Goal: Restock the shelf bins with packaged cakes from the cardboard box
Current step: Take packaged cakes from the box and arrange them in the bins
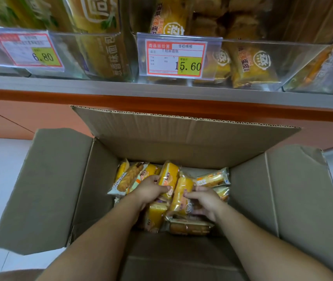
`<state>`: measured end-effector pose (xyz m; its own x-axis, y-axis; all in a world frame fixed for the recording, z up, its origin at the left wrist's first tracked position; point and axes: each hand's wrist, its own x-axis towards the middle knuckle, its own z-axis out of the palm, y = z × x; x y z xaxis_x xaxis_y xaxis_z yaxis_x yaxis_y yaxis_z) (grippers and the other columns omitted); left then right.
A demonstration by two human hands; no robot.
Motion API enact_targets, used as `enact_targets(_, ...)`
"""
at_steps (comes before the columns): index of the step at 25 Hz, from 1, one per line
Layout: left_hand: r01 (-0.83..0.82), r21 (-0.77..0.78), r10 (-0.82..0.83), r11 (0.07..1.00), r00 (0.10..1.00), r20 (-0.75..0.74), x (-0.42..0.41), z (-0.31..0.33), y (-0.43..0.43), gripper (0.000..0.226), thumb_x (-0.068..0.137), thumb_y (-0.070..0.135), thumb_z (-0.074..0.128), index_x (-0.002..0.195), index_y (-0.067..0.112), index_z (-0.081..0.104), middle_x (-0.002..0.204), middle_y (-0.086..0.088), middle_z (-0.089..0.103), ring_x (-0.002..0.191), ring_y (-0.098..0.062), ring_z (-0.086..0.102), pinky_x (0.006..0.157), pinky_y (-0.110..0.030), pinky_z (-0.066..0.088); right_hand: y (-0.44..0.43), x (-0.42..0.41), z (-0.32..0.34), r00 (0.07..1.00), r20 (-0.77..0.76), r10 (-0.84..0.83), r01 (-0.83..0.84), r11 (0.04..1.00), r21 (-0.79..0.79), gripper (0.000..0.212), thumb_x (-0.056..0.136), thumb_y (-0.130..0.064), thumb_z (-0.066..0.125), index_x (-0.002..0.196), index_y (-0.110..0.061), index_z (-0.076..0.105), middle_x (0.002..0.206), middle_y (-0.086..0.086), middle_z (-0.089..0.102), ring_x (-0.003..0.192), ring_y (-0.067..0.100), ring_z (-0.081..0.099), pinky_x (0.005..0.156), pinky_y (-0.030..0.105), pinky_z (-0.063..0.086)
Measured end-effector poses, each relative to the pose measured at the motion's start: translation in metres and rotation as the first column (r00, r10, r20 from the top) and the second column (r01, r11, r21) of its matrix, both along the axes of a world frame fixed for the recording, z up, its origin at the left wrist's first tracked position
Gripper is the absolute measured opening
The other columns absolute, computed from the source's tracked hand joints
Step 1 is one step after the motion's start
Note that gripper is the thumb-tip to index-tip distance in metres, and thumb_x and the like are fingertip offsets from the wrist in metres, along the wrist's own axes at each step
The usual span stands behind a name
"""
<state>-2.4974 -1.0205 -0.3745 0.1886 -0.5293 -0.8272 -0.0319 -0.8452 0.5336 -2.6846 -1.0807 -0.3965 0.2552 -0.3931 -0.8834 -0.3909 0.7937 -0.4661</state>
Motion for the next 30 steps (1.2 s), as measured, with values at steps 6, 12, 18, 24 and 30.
enact_targets(6,-0.057,-0.013,0.053,0.998,0.972,-0.231,-0.001,0.034,0.011,0.024,0.094,0.014,0.061,0.118,0.013,0.065,0.101,-0.002,0.076,0.085,-0.014,0.073,0.064,-0.021,0.053,0.000,-0.025,0.020,0.974,0.116,-0.196,0.195,0.981,0.022,0.030,0.082,-0.009,0.071,0.111,-0.010,0.062,0.102,0.008,0.073,0.093,0.023,0.069,0.080,0.039,0.056)
enact_targets(12,-0.123,-0.137,0.078,0.983,0.953,-0.293,-0.007,0.083,0.017,0.033,0.091,0.007,0.057,0.123,0.015,0.060,0.106,-0.009,0.074,0.096,-0.025,0.070,0.093,-0.041,0.055,0.009,-0.017,0.079,0.902,0.346,-0.259,0.259,0.965,0.048,0.044,0.082,-0.017,0.068,0.124,-0.010,0.057,0.115,0.017,0.069,0.106,0.033,0.066,0.086,0.048,0.056)
enact_targets(18,-0.029,-0.448,0.046,0.894,0.999,0.027,-0.029,0.153,0.021,0.037,0.092,0.046,0.060,0.117,0.019,0.055,0.103,0.000,0.071,0.083,-0.010,0.072,0.061,-0.023,0.058,0.024,-0.005,0.164,0.931,0.329,-0.154,0.262,0.913,-0.313,0.030,0.094,-0.041,0.054,0.118,-0.024,0.059,0.101,0.004,0.075,0.095,0.022,0.071,0.090,0.042,0.054)
enact_targets(24,0.171,-0.616,0.063,0.769,0.938,0.339,-0.006,0.236,0.021,0.040,0.085,0.057,0.064,0.115,0.032,0.055,0.104,0.012,0.068,0.092,-0.001,0.065,0.080,-0.023,0.053,0.014,0.003,0.290,0.908,0.398,0.131,0.113,0.838,-0.533,0.027,0.094,-0.017,0.057,0.120,-0.024,0.058,0.101,0.002,0.075,0.092,0.019,0.072,0.079,0.036,0.057)
enact_targets(30,0.076,-0.773,0.259,0.630,0.918,0.301,0.030,0.310,0.015,0.047,0.074,0.067,0.061,0.110,0.038,0.055,0.104,0.013,0.068,0.094,-0.002,0.066,0.085,-0.033,0.055,-0.067,0.036,0.394,0.942,0.320,0.102,0.244,0.444,-0.862,0.031,0.092,-0.031,0.062,0.121,-0.027,0.052,0.112,-0.010,0.067,0.096,0.011,0.068,0.080,0.030,0.053)
